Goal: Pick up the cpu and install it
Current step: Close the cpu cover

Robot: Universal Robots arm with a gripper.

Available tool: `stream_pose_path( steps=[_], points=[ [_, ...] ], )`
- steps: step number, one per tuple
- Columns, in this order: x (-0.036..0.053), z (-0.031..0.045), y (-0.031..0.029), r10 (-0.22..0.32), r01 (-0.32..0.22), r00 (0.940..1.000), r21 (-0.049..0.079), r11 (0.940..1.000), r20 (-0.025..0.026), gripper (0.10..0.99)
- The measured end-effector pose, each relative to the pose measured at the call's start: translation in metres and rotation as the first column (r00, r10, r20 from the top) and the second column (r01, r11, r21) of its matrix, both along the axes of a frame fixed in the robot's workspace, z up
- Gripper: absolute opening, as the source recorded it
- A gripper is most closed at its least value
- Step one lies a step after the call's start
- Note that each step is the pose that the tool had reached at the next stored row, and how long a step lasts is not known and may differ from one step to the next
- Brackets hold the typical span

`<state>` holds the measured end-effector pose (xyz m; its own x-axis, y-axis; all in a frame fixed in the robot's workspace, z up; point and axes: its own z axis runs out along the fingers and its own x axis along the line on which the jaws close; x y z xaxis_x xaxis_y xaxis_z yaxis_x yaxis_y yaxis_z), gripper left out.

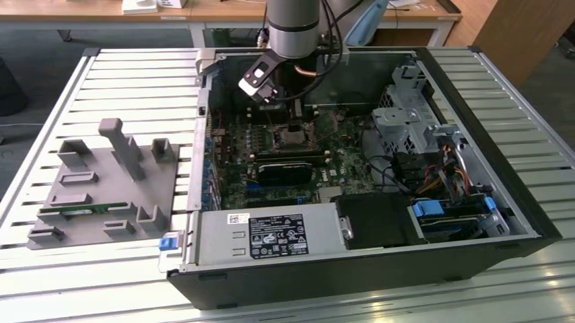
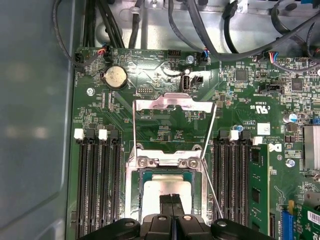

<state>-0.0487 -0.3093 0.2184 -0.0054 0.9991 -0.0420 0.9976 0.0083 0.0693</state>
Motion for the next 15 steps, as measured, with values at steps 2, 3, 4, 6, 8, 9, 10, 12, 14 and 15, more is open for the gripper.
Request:
stream_pose_path(
  steps=[2,3,4,6,8,9,10,12,14,15],
  points=[
    [0.0,0.0005,0.0,0.0,0.0,1.0,0.0,1.0,0.0,0.106],
    [0.0,0.0008,0.0,0.0,0.0,1.0,0.0,1.0,0.0,0.106],
    [0.0,0.0011,0.0,0.0,0.0,1.0,0.0,1.0,0.0,0.106],
    [0.0,0.0017,0.0,0.0,0.0,1.0,0.0,1.0,0.0001,0.106],
    [0.0,0.0023,0.0,0.0,0.0,1.0,0.0,1.0,0.0,0.106],
    [0.0,0.0026,0.0,0.0,0.0,1.0,0.0,1.0,0.0,0.106],
    [0.0,0.0029,0.0,0.0,0.0,1.0,0.0,1.0,0.0,0.106],
    [0.0,0.0036,0.0,0.0,0.0,1.0,0.0,1.0,0.0,0.106],
    [0.0,0.0041,0.0,0.0,0.0,1.0,0.0,1.0,0.0001,0.106],
    [0.0,0.0044,0.0,0.0,0.0,1.0,0.0,1.0,0.0001,0.106]
  ],
)
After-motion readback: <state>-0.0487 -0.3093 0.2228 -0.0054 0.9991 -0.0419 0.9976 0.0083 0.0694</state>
